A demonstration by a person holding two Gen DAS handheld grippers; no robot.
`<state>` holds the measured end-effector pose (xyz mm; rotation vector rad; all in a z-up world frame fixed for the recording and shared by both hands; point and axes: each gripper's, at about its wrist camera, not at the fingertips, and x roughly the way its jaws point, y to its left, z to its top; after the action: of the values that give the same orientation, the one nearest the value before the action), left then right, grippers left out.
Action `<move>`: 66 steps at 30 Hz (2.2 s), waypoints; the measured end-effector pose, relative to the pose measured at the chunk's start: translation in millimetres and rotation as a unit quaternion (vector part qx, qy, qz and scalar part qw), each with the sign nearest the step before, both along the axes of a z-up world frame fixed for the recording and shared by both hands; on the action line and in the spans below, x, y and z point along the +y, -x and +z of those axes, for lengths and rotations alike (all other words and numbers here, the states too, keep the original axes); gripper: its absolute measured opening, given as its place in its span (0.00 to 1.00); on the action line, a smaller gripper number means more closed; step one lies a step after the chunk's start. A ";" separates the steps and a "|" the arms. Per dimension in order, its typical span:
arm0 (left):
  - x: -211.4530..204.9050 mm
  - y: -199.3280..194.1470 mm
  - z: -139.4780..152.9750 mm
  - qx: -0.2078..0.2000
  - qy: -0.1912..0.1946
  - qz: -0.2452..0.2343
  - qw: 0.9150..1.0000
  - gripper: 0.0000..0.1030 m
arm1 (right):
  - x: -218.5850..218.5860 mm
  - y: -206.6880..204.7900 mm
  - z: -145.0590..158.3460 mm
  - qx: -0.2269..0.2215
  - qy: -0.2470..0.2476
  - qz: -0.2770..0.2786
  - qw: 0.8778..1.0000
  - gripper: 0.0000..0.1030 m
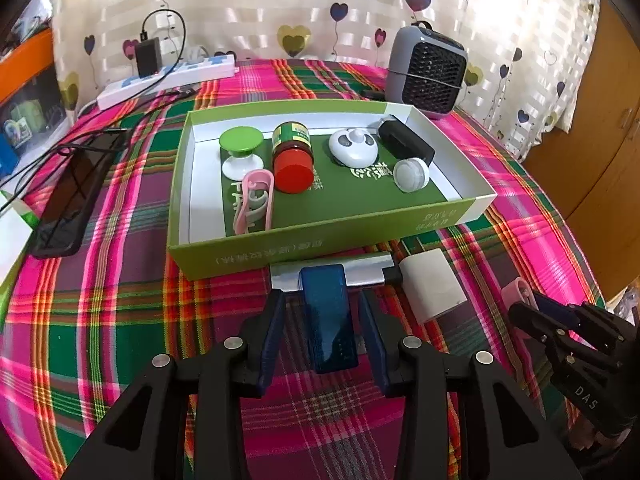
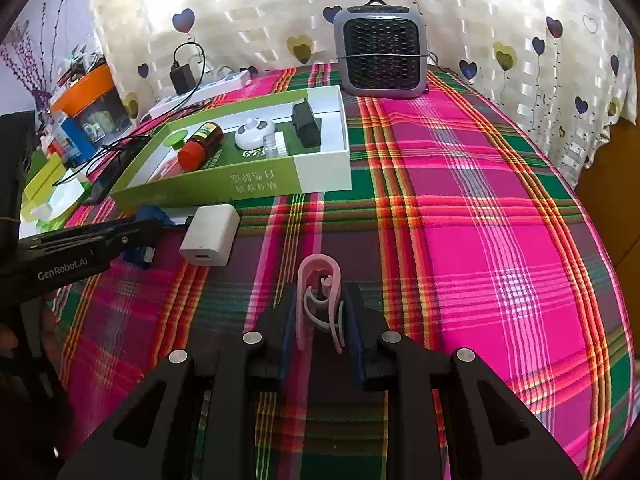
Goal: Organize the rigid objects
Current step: 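Grasp the blue USB device with the left gripper while the right gripper grasps the pink cable, then lift the blue device and pink cable and carry them over the tray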
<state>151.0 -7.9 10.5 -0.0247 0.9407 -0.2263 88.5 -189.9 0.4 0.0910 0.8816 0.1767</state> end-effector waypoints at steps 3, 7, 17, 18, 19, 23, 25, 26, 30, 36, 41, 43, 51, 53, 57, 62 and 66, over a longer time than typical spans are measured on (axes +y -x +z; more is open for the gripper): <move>0.0 1.6 -1.0 -0.001 0.001 0.002 1.000 0.35 | 0.0 0.1 0.2 0.000 0.000 0.000 1.000 0.24; 0.4 1.4 -1.8 0.001 0.002 0.002 1.000 0.25 | 0.1 0.4 0.4 0.000 0.000 0.000 1.000 0.24; -0.5 1.9 -3.0 0.002 0.006 0.000 1.000 0.22 | 0.0 0.5 0.2 0.000 0.000 -0.001 1.000 0.24; -0.2 1.8 -3.0 0.002 0.005 -0.001 1.000 0.22 | 0.0 0.4 0.2 0.000 -0.001 -0.001 1.000 0.24; 0.1 1.7 -3.0 0.002 0.006 0.000 1.000 0.22 | 0.1 0.5 0.2 0.000 -0.001 -0.002 1.000 0.24; 0.2 2.0 -3.1 0.002 0.007 0.000 1.000 0.22 | 0.0 0.5 0.2 0.000 -0.001 -0.002 1.000 0.24; 0.0 2.2 -2.9 0.002 0.008 0.000 1.000 0.22 | 0.2 0.6 0.4 0.000 -0.001 -0.002 1.000 0.24; -0.2 2.2 -2.7 0.002 0.008 0.000 1.000 0.22 | -0.1 0.4 0.3 0.000 -0.001 -0.002 1.000 0.24; -0.1 2.7 -1.2 -0.001 0.013 0.001 1.000 0.22 | 0.0 0.5 0.3 0.000 0.000 -0.001 1.000 0.24; 2.5 6.3 5.8 -0.008 0.022 0.000 1.000 0.22 | -0.2 1.2 1.3 -0.003 0.003 0.000 1.000 0.24; 5.2 7.2 10.2 -0.012 0.028 0.000 1.000 0.22 | 0.2 1.3 8.5 -0.014 0.006 0.001 1.000 0.24; 5.9 7.4 12.0 -0.013 0.029 -0.001 0.999 0.22 | -0.2 1.9 12.7 -0.020 0.007 0.001 1.000 0.24; 9.4 6.9 22.0 -0.022 0.038 -0.005 0.999 0.22 | 2.7 -3.7 24.6 -0.029 -0.001 0.012 1.000 0.24; 10.6 5.4 24.9 -0.023 0.044 -0.007 0.999 0.22 | 3.6 -6.5 28.7 -0.031 -0.011 0.020 0.999 0.24; 12.8 2.1 29.5 -0.027 0.049 -0.008 0.998 0.22 | 8.2 -12.9 38.1 -0.042 -0.015 0.031 0.999 0.24; 14.9 -4.9 34.9 -0.031 0.056 -0.009 0.998 0.22 | 14.5 -26.5 48.4 -0.048 -0.023 0.046 0.998 0.24; 14.8 -12.5 36.9 -0.032 0.056 -0.012 0.998 0.22 | 20.5 -38.6 54.4 -0.052 -0.026 0.056 0.997 0.24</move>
<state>163.5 6.9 47.4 -0.1093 0.8631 -0.2996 127.2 -169.3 54.8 0.0812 0.7790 0.3069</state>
